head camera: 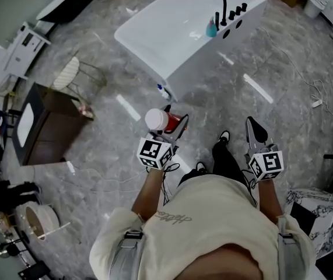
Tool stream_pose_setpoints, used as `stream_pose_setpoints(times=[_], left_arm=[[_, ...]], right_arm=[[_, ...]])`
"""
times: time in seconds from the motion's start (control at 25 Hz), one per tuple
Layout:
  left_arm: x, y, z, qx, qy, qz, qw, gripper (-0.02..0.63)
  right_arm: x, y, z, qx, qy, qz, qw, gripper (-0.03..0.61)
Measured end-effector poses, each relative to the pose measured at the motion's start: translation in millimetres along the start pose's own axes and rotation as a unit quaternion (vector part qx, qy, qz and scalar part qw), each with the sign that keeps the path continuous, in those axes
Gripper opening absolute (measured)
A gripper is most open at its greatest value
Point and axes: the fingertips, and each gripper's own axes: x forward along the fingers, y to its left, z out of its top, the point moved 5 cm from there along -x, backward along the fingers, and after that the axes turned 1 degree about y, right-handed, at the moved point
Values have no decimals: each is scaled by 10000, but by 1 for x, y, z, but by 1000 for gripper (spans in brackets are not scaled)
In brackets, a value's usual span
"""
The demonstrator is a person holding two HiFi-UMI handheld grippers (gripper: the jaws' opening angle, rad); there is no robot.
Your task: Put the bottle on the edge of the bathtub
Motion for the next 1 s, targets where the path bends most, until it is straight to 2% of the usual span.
stream_pose_setpoints(times=[0.2,0.36,0.64,0.76,1.0], left_arm=[[32,18,4,-9,123,52,9999,301],[74,35,20,102,170,151,9997,301],[155,62,66,232,148,292,9992,302],[189,69,78,233,82,300,9992,302],[242,80,80,52,118,381,9992,302]], right_arm=[[35,-23,-6,84,91,65,9999,2],[83,-50,-4,-5,96,296,9995,2],[161,-113,32,-121,-213,563,9981,2],[186,-142,39,-309,-171,624,9974,2],[225,-179,40,-243,17,846,9961,2]])
